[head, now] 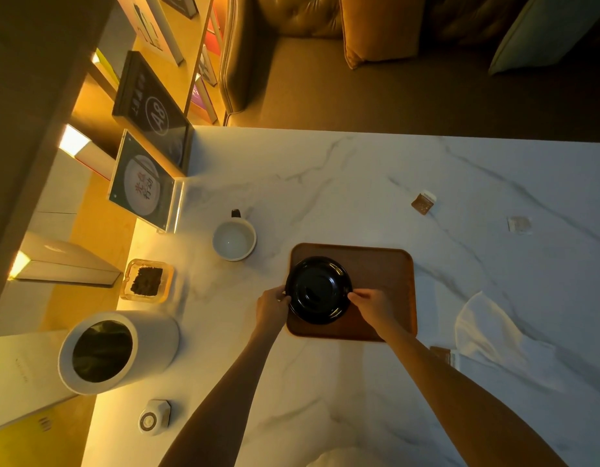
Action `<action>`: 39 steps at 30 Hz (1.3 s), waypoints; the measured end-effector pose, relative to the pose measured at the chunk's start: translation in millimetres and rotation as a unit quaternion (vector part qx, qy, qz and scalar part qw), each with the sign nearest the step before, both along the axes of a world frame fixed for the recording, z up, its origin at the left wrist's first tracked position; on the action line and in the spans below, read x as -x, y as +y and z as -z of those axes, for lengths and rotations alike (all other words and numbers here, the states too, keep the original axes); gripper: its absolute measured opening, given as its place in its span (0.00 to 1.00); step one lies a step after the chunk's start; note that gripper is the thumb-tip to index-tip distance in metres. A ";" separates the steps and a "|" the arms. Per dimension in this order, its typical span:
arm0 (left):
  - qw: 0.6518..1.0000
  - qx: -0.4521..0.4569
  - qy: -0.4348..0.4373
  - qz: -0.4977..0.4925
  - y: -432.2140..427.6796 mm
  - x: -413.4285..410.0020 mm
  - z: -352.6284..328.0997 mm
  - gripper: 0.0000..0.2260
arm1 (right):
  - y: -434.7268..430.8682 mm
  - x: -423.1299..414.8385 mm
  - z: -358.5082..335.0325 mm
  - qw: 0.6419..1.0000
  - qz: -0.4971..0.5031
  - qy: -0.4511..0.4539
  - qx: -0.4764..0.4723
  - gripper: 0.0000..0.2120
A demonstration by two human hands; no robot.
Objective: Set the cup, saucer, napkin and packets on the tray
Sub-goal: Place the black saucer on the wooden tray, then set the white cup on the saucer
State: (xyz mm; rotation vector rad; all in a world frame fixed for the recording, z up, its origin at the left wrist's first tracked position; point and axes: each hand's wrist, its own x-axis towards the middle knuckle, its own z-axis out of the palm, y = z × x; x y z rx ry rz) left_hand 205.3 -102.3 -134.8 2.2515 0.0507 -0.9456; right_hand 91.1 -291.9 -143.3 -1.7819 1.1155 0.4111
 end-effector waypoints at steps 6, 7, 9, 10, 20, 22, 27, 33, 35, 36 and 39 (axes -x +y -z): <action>1.000 -0.006 0.005 -0.008 0.5 0.3 0.8 0.14 | 0.3 0.1 -1.6 1.000 -0.003 0.003 0.001 0.15; 1.000 -0.006 0.006 -0.007 0.5 0.3 0.9 0.13 | 0.3 0.4 -1.8 1.000 -0.003 0.003 0.002 0.15; 1.000 -0.003 0.011 -0.003 0.5 -0.5 0.9 0.13 | 0.1 0.1 -2.1 1.000 -0.001 0.002 -0.003 0.15; 1.000 -0.001 0.017 -0.002 0.6 -1.4 1.1 0.14 | -0.7 -0.2 -2.2 1.000 0.000 0.004 -0.009 0.16; 0.997 0.023 0.049 -0.051 44.6 -35.3 -11.8 0.15 | -19.8 -20.1 -30.2 0.999 0.004 -0.014 0.032 0.11; 0.994 0.042 0.034 -0.093 60.2 -45.9 -18.6 0.13 | -16.2 -42.3 -42.5 0.998 -0.021 -0.033 0.044 0.10; 0.983 0.087 -0.001 -0.165 93.2 -76.9 -31.0 0.09 | 22.3 -123.7 -67.4 0.993 -0.087 -0.066 0.046 0.13; 0.981 0.075 -0.041 -0.177 105.9 -118.2 -31.8 0.12 | 77.2 -201.9 -68.6 0.983 -0.156 -0.083 0.043 0.15; 0.983 0.059 -0.043 -0.167 100.4 -130.4 -31.5 0.14 | 88.0 -217.3 -63.0 0.983 -0.169 -0.068 0.032 0.17; 0.984 0.055 -0.039 -0.164 96.9 -135.6 -31.0 0.15 | 92.0 -222.9 -59.0 0.982 -0.181 -0.056 0.024 0.20; 0.987 0.056 -0.018 -0.147 85.4 -145.8 -26.3 0.20 | 101.1 -234.2 -45.5 0.979 -0.200 -0.029 -0.006 0.24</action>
